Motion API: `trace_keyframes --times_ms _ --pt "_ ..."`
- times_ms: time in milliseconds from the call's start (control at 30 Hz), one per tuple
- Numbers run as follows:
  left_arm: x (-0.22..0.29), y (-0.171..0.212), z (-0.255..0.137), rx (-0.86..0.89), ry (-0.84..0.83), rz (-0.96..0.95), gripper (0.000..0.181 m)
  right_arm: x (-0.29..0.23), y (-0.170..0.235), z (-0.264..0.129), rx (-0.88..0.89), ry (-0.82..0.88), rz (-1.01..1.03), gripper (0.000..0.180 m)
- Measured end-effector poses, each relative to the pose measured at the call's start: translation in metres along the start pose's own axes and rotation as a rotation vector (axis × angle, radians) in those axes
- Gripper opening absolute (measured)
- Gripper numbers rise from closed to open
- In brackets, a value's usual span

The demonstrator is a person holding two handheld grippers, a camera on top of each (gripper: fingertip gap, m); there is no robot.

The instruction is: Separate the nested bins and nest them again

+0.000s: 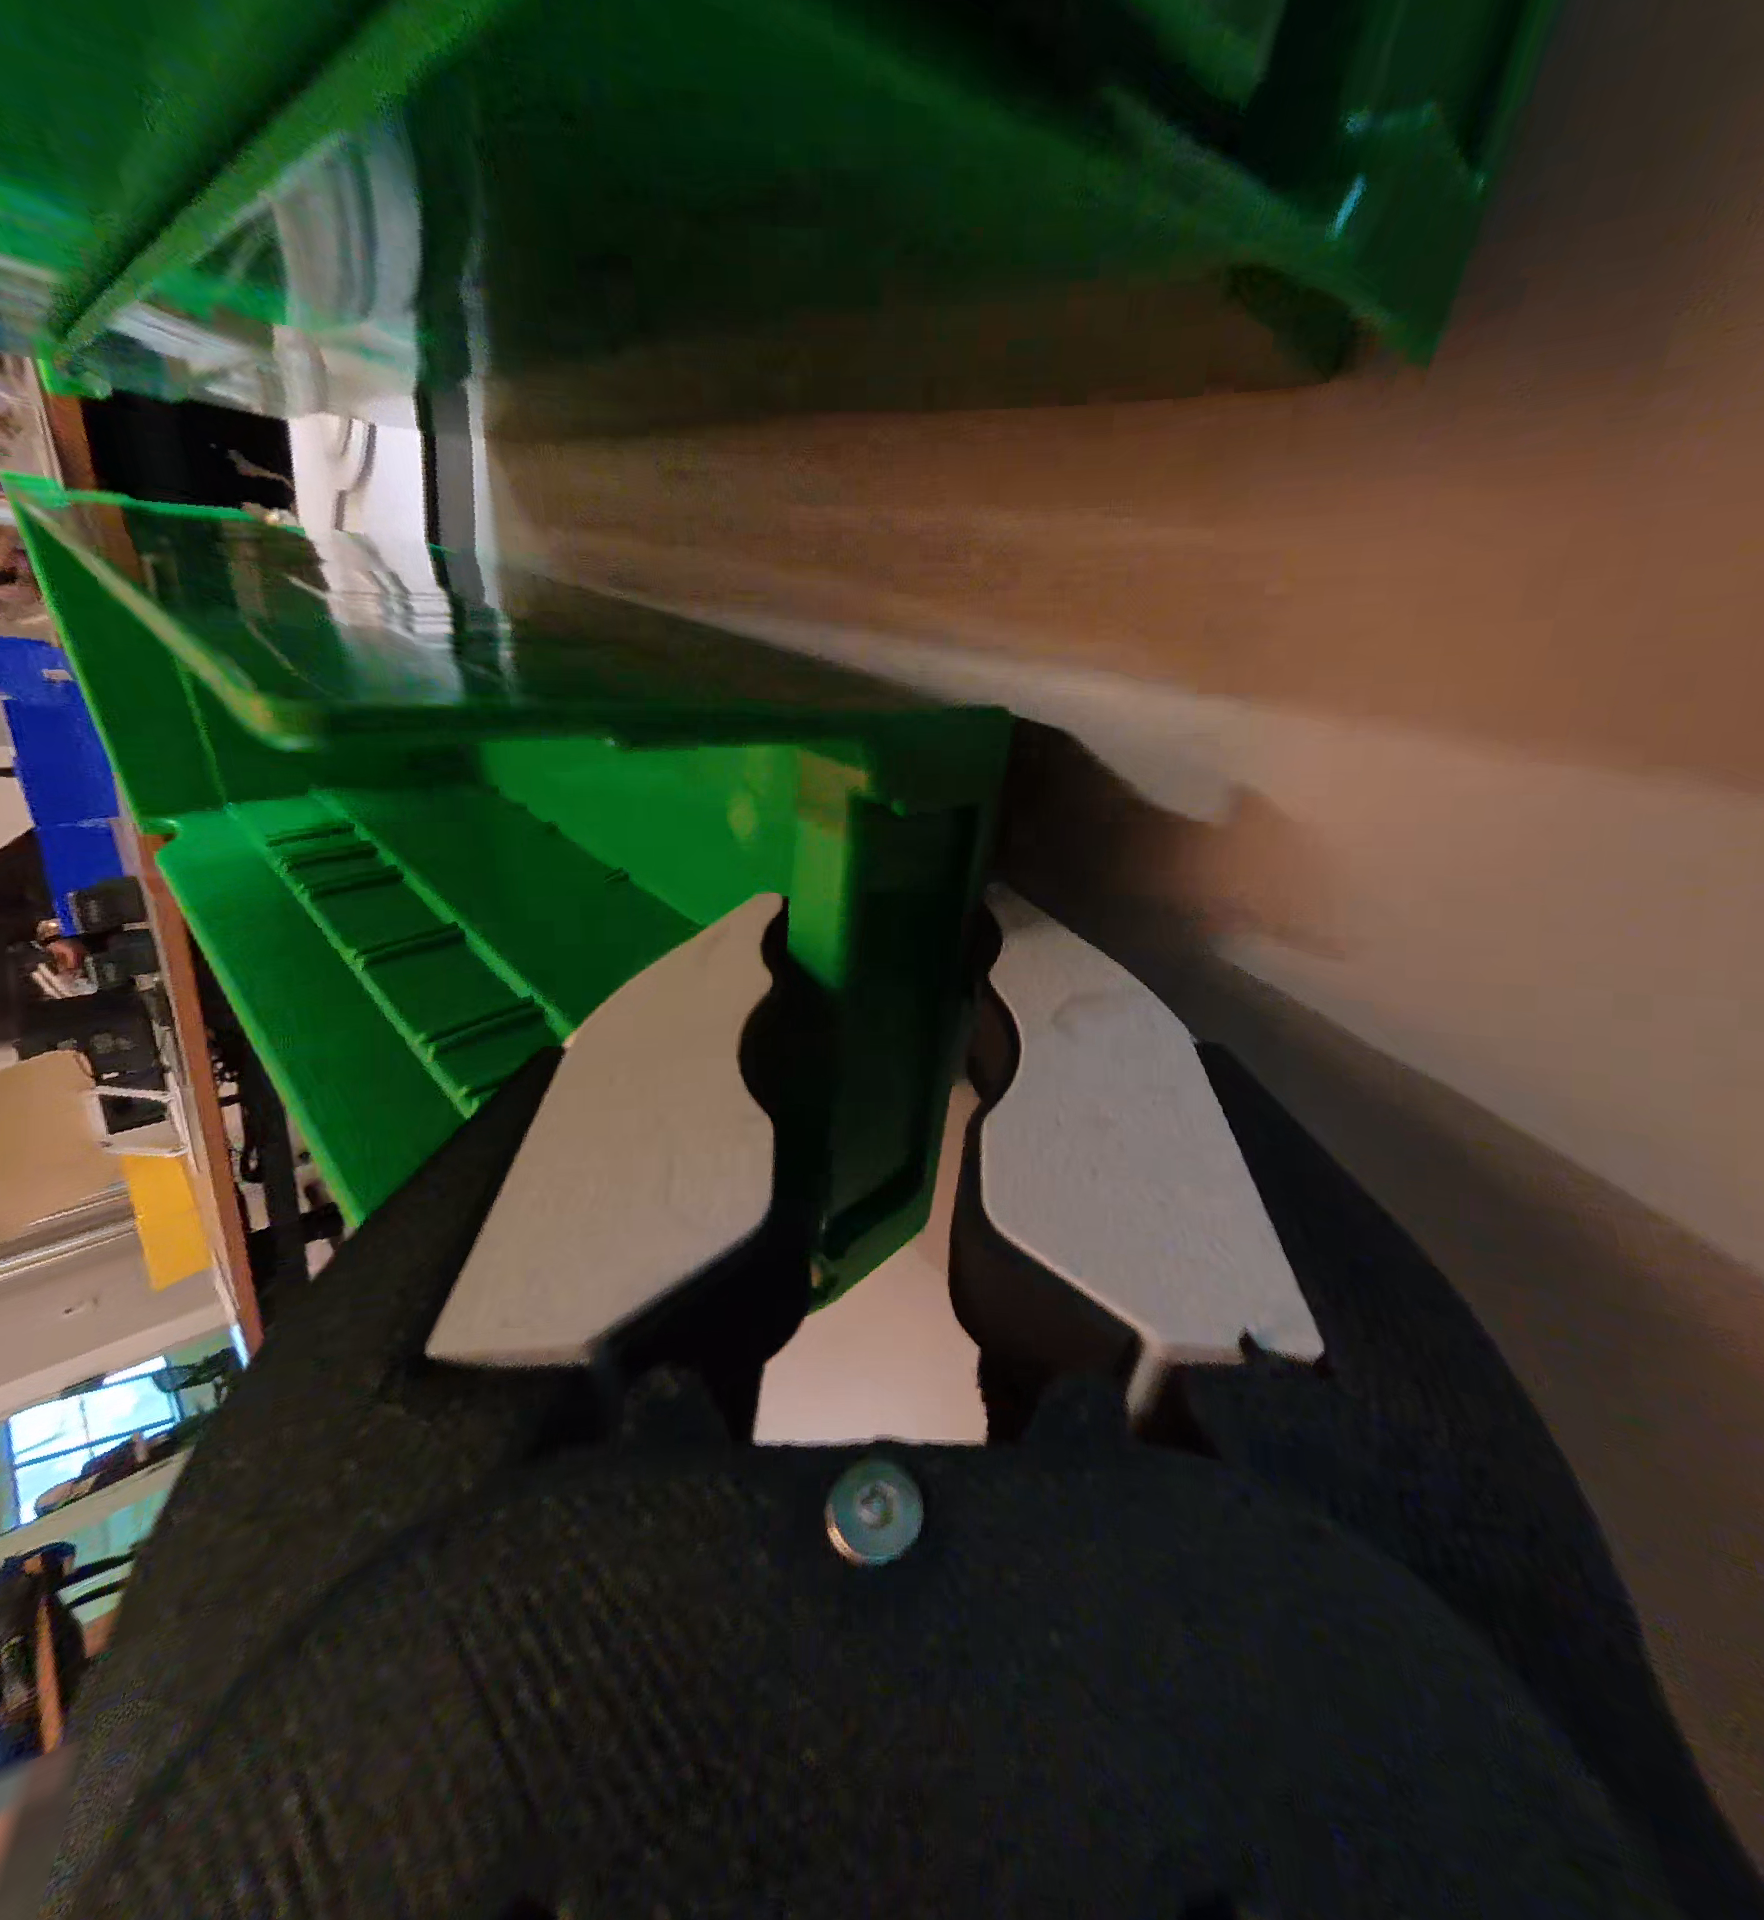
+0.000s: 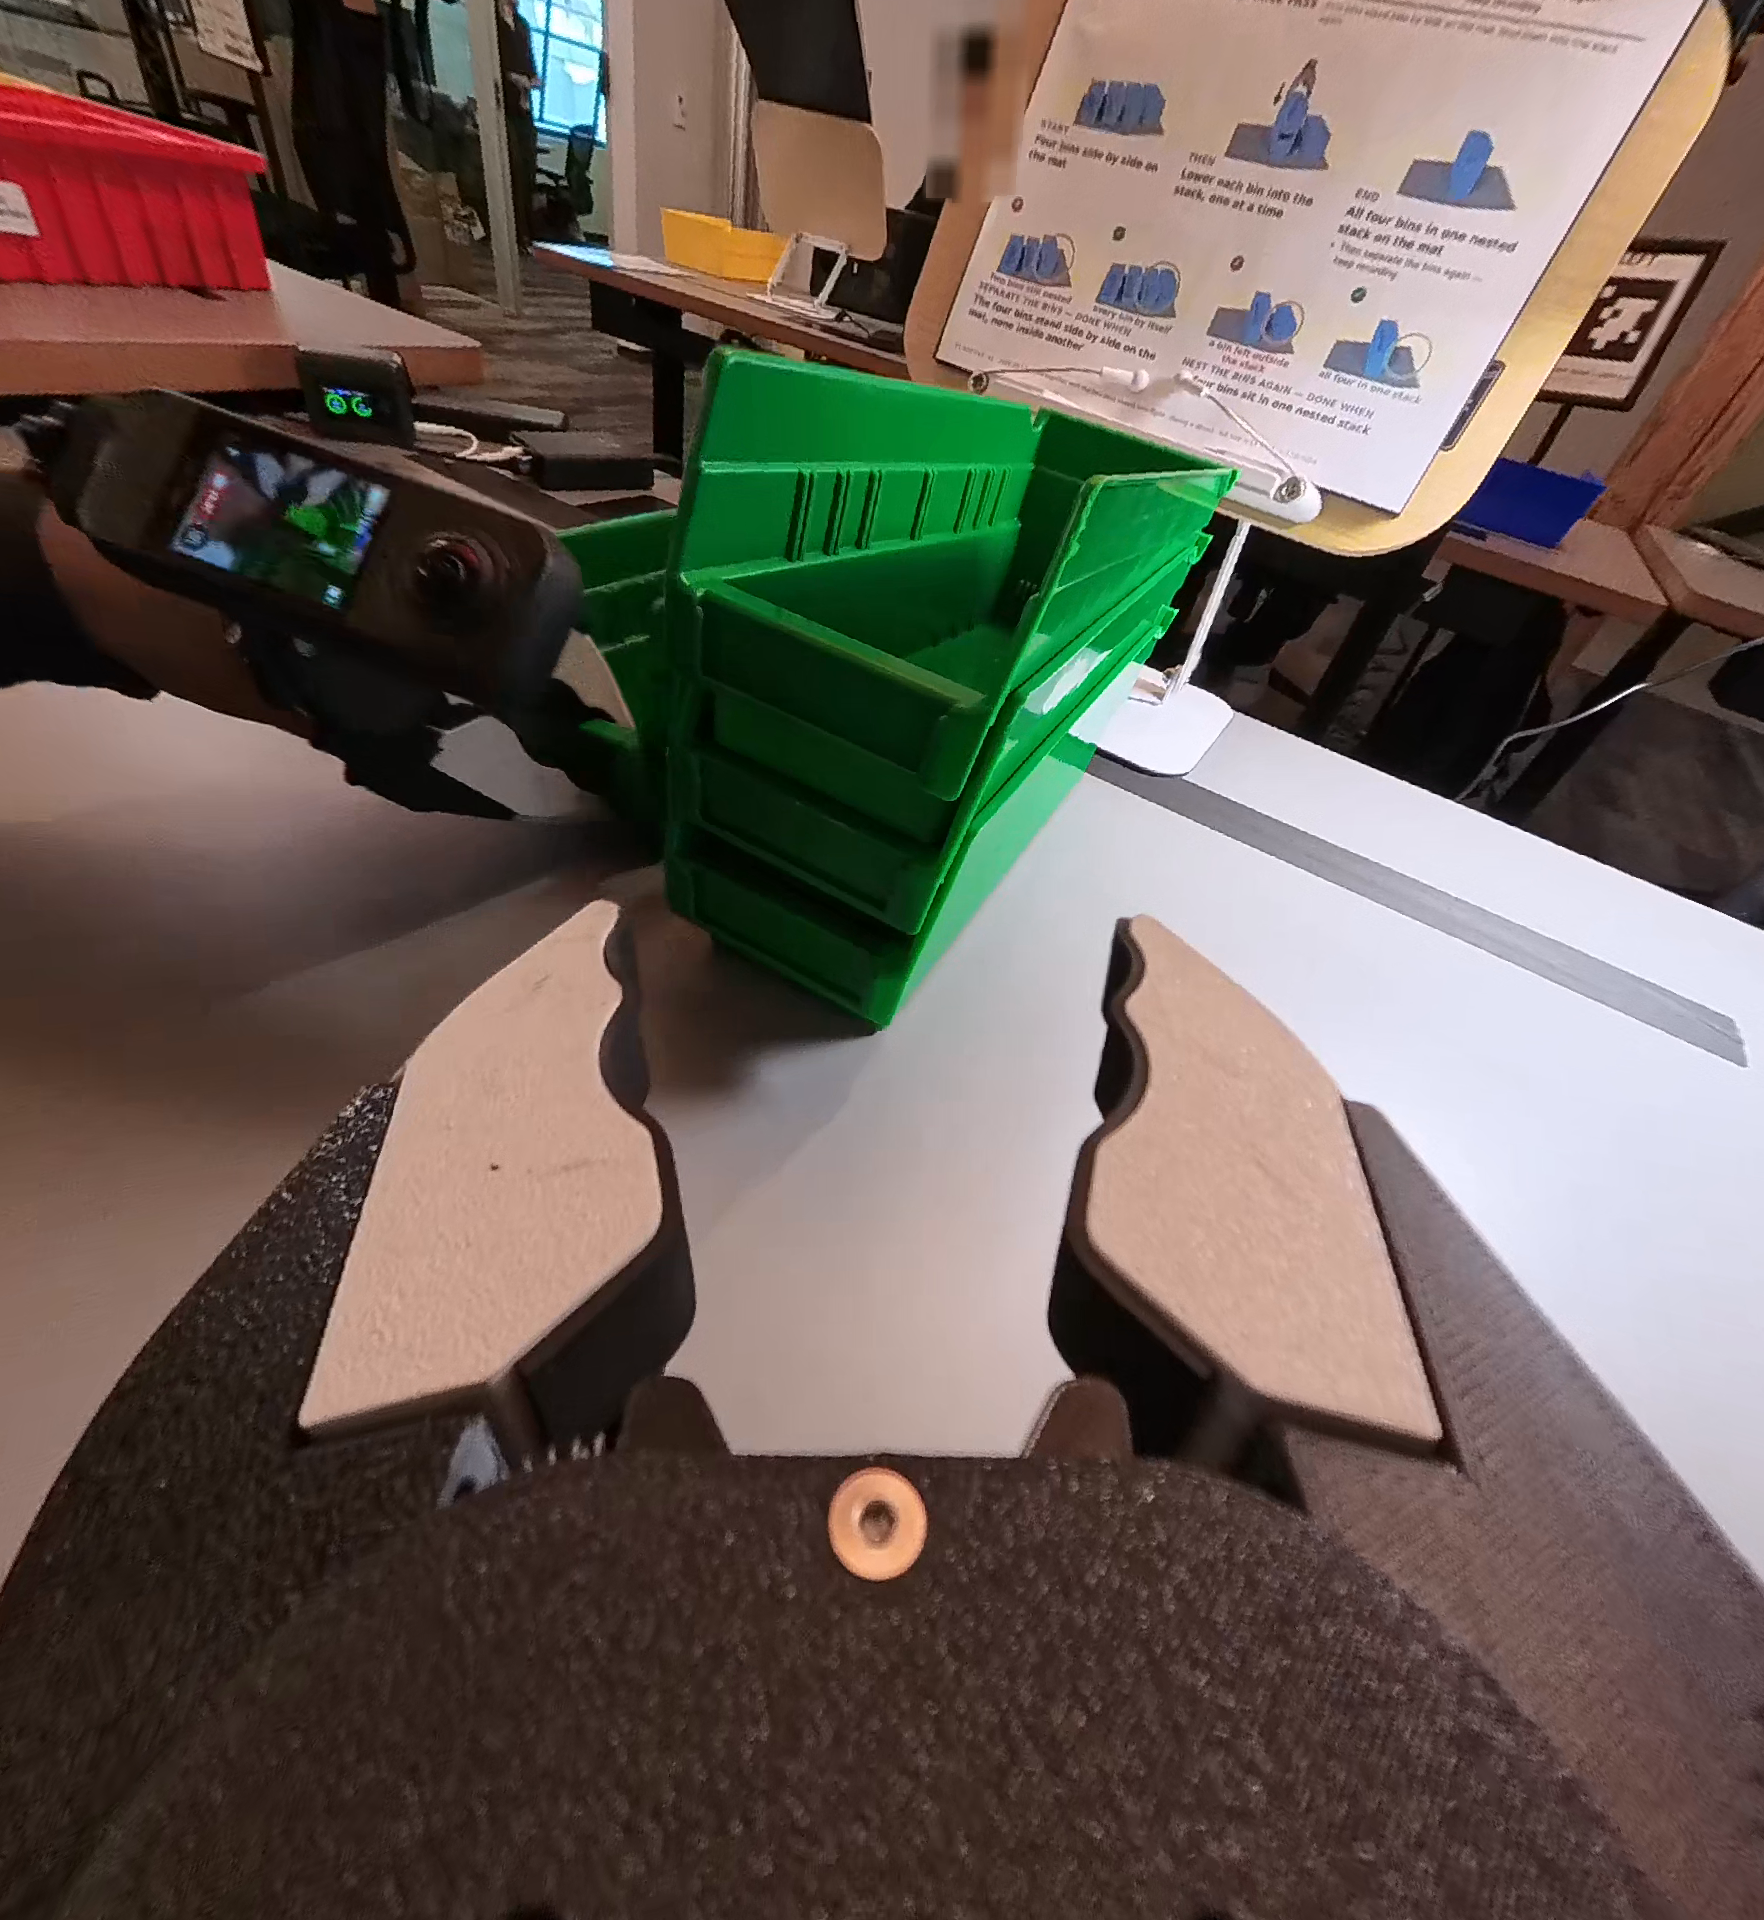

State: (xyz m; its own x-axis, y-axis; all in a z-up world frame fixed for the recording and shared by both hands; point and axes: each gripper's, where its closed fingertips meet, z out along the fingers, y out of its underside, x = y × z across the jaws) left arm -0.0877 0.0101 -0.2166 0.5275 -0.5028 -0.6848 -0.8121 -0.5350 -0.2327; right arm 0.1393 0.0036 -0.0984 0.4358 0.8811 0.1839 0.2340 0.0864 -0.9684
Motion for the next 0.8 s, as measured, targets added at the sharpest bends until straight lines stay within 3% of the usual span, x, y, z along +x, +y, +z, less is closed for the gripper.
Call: trace_keyframes --times_ms 200,333,600,800 --pt "-0.025 0.017 -0.032 0.031 -0.033 -0.071 0.03 0.007 0.0 -0.011 0.013 0.03 0.013 0.085" --pt "-0.061 0.015 -0.076 0.054 -0.122 -0.097 0.029 0.011 0.004 -0.02 0.015 0.044 0.032 0.085" --pt "-0.113 -0.054 -0.172 0.152 -0.211 -0.012 0.029 0.029 0.016 -0.039 0.007 0.092 0.08 0.086" --pt "-0.118 -0.118 -0.193 0.127 -0.166 0.088 0.028 0.043 0.022 -0.048 -0.002 0.118 0.092 0.086"
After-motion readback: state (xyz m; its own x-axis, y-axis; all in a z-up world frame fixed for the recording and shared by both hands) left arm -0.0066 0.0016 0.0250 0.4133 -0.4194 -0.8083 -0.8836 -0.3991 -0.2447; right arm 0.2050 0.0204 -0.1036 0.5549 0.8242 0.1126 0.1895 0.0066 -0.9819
